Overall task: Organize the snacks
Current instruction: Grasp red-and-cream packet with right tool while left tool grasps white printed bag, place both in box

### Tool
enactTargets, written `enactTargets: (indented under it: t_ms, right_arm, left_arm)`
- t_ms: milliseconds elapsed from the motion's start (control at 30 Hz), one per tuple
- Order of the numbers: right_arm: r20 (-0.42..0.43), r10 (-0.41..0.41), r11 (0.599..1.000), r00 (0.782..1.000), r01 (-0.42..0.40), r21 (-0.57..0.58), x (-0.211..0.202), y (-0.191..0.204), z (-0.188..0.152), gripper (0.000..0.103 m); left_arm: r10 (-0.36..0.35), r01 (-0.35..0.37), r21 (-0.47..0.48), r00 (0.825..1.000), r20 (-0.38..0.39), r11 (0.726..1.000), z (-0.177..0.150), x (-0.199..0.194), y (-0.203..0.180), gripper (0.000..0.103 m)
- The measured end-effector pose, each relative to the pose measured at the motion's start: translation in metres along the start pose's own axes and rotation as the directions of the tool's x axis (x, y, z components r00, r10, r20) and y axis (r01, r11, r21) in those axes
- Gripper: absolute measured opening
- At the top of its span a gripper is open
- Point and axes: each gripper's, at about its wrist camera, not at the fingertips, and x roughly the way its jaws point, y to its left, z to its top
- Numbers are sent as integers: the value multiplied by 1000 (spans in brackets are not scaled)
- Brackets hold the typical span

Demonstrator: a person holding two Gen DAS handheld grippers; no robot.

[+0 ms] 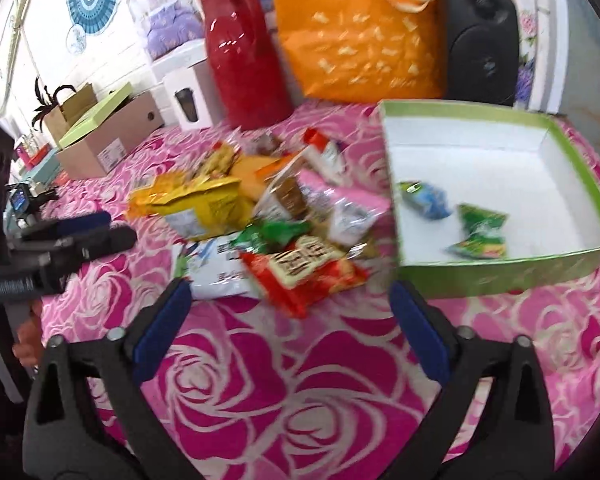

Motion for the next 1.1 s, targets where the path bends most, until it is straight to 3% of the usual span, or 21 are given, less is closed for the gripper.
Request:
enactTargets:
  t_ms: [133,233,267,300,333,467,700,833,967,1100]
  right_arm:
    - [-68,-7,1000,998,7,5,29,12,-1,89]
    - [-104,-28,999,994,33,43,52,13,2,81]
    - [-110,-39,998,993,45,49,56,12,2,75]
    - [-116,-54,997,992,60,49,61,11,2,56]
    - [-136,-84,995,987,91,42,67,8,0,44]
    - [-157,-56,997,986,63,37,57,1,-9,36]
    - [-187,-27,999,982,35,41,23,-18,-35,37]
    - [-185,-72,995,980,84,58,13,-28,-39,40]
    - [-181,-68,993,981,84,85,11,-29,-40,64]
    - [-173,-45,993,984,63,101,16,-25,-39,67]
  left_arm:
    - [-1,2,16,999,-40,1000,-24,8,10,89]
    - [-28,29,26,998,-48,999,-26,16,13,89]
    - [-37,38,30,998,-50,999,-25,19,14,89]
    - [-44,46,34,998,-52,998,-23,23,14,89]
    - [-54,56,40,997,-55,998,-20,28,14,89]
    - [-85,90,72,994,-75,993,-6,55,11,89]
    - [-113,128,89,982,-152,988,-5,88,3,89]
    - [-188,207,81,962,-198,975,-26,79,-9,89]
    - [-167,187,92,967,-194,978,-37,68,-19,89]
    - [-155,166,44,971,-182,985,-26,72,-21,89]
